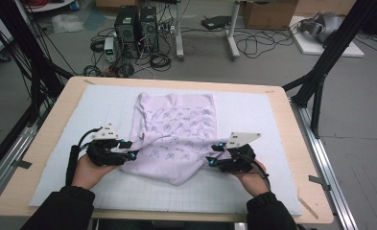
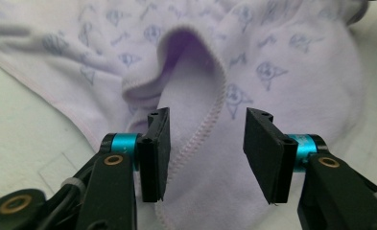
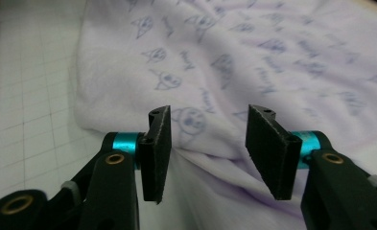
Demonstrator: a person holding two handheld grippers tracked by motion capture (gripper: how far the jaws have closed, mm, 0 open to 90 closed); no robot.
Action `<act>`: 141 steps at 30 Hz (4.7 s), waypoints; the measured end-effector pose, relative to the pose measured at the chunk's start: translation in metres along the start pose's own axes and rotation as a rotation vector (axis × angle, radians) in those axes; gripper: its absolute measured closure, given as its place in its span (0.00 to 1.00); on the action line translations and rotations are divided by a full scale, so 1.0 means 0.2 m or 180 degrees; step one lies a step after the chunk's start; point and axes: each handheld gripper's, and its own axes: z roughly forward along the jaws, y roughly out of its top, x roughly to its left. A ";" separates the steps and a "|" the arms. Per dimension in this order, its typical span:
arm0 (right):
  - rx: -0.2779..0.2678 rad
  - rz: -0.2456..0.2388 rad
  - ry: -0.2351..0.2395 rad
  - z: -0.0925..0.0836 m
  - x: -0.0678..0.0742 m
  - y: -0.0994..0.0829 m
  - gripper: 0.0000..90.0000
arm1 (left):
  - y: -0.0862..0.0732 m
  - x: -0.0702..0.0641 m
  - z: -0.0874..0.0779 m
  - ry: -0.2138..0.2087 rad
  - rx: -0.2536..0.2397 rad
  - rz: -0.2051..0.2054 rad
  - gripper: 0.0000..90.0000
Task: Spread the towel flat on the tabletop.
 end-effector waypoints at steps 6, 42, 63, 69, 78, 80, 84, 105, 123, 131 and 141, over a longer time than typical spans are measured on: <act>0.0160 -0.0008 0.0169 0.19 0.02 0.00 0.69 | -0.04 0.01 0.10 0.0005 0.0250 0.0064 0.96; 0.0428 -0.0144 0.0394 0.11 0.04 -0.07 0.84 | 0.05 -0.18 0.23 -0.0117 0.0380 0.0438 0.93; -0.0185 -0.0368 0.0928 -0.30 0.26 0.12 0.67 | 0.01 -0.32 -0.31 -0.0277 -0.0112 0.0472 0.66; 0.0099 -0.0176 0.0454 -0.10 0.12 -0.06 0.58 | -0.01 -0.25 -0.06 -0.0307 0.0092 0.0440 0.60; 0.0524 -0.0303 0.0460 0.07 0.14 -0.18 0.91 | -0.11 -0.22 0.13 -0.0482 0.0398 0.0411 0.90; 0.0541 -0.0171 0.0543 0.07 0.14 -0.18 0.97 | -0.12 -0.22 0.11 -0.0559 0.0443 0.0404 0.97; 0.0529 -0.0193 0.0681 0.05 0.18 -0.17 0.98 | -0.15 -0.25 0.04 -0.0532 0.0442 0.0441 0.98; 0.0346 -0.0336 0.0444 -0.01 0.21 -0.15 0.64 | -0.14 -0.28 -0.03 -0.0369 0.0272 0.0546 0.65; 0.0276 -0.0390 0.0951 -0.06 0.35 -0.17 0.96 | -0.29 -0.41 -0.18 -0.0564 0.0339 0.0524 0.96; 0.0343 -0.0401 0.0560 -0.08 0.25 -0.14 0.70 | -0.22 -0.35 -0.16 -0.0347 0.0172 0.0500 0.67; 0.0483 -0.0196 0.0493 -0.08 0.18 -0.29 0.73 | -0.27 -0.29 -0.06 -0.0168 0.0282 0.0486 0.90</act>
